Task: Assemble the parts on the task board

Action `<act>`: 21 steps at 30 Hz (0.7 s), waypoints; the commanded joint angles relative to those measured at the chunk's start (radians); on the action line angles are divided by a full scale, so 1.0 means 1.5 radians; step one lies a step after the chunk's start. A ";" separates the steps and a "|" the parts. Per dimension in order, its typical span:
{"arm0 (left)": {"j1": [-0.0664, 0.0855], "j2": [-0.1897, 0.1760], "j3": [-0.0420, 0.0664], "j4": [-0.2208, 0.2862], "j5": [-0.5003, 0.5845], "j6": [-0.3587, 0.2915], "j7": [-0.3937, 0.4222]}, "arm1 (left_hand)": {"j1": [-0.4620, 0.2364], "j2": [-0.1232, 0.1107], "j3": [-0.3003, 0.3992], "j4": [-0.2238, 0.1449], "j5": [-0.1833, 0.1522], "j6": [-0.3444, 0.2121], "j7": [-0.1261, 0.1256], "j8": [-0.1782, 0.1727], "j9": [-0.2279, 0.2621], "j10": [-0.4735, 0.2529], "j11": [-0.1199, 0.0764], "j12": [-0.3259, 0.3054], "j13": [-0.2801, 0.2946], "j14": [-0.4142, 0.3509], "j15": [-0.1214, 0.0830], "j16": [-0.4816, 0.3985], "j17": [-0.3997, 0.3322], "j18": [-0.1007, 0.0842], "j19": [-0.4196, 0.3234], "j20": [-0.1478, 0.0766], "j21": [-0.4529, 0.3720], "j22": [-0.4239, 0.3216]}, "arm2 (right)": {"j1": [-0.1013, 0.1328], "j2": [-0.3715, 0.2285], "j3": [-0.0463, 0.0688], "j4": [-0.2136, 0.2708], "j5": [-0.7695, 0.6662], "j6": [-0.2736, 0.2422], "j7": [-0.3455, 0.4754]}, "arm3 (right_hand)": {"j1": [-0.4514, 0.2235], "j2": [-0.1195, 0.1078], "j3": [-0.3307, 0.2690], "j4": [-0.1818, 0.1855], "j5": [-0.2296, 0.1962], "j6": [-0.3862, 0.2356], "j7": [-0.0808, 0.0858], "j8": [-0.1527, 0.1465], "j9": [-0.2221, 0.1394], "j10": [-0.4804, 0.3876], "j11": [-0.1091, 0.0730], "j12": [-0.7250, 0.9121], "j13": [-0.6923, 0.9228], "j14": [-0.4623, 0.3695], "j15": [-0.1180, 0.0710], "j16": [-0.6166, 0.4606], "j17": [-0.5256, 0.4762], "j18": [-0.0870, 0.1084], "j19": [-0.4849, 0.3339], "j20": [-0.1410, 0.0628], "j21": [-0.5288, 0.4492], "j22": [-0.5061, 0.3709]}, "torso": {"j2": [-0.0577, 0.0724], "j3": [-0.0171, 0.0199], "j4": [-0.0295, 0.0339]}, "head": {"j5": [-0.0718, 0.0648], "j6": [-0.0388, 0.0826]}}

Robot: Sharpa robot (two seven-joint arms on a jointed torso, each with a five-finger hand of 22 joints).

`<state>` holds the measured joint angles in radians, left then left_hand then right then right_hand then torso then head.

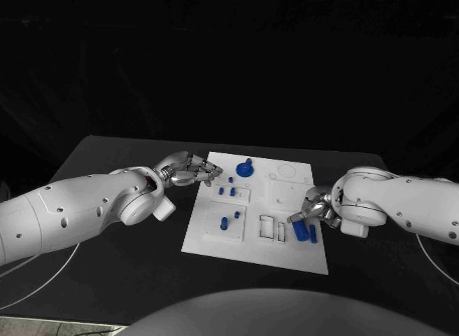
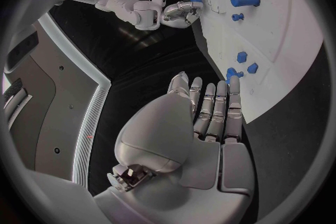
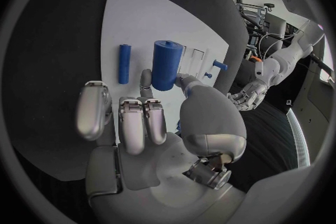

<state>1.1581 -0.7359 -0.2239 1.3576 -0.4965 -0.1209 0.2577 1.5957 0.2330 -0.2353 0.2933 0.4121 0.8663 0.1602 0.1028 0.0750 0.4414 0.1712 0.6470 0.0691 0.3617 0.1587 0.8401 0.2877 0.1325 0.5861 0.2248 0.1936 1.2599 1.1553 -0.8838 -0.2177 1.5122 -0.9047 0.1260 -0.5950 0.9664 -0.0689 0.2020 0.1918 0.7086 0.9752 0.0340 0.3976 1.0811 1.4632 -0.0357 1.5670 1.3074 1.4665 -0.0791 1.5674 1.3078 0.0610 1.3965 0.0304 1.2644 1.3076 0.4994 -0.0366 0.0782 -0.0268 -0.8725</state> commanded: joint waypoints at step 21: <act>0.000 0.006 0.000 -0.004 -0.002 0.017 -0.005 | 0.007 0.002 0.000 -0.001 0.004 -0.002 0.005 0.002 0.001 -0.004 0.002 0.003 -0.001 -0.003 0.000 0.004 -0.001 0.004 0.001 0.005 -0.004 0.001 | 0.001 0.052 0.000 0.000 0.145 -0.085 -0.018 | -0.028 0.009 0.057 -0.029 -0.071 -0.040 0.009 -0.031 -0.005 0.072 0.010 0.003 0.176 0.070 0.008 0.002 0.175 0.021 -0.039 0.009 -0.059 0.092 | 0.001 0.0001 0.0014 | 0.005 0.000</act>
<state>1.1580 -0.7277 -0.2242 1.3505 -0.4970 -0.1141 0.2488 1.5957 0.2330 -0.2353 0.2933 0.4121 0.8663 0.1602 0.1027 0.0749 0.4414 0.1712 0.6470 0.0693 0.3617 0.1587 0.8401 0.2869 0.1325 0.5861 0.2248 0.1936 1.2597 1.1616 -0.8101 -0.2171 1.5187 -0.6692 0.0243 -0.6162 0.9341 -0.0581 0.2659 0.1641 0.6060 0.9226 0.0486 0.3574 1.0732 1.4648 -0.0265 1.5670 1.3074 1.4664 -0.0714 1.5674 1.3076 0.0769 1.3459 0.0454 1.1803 1.3074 0.5009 -0.0366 0.0797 -0.0185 -0.8725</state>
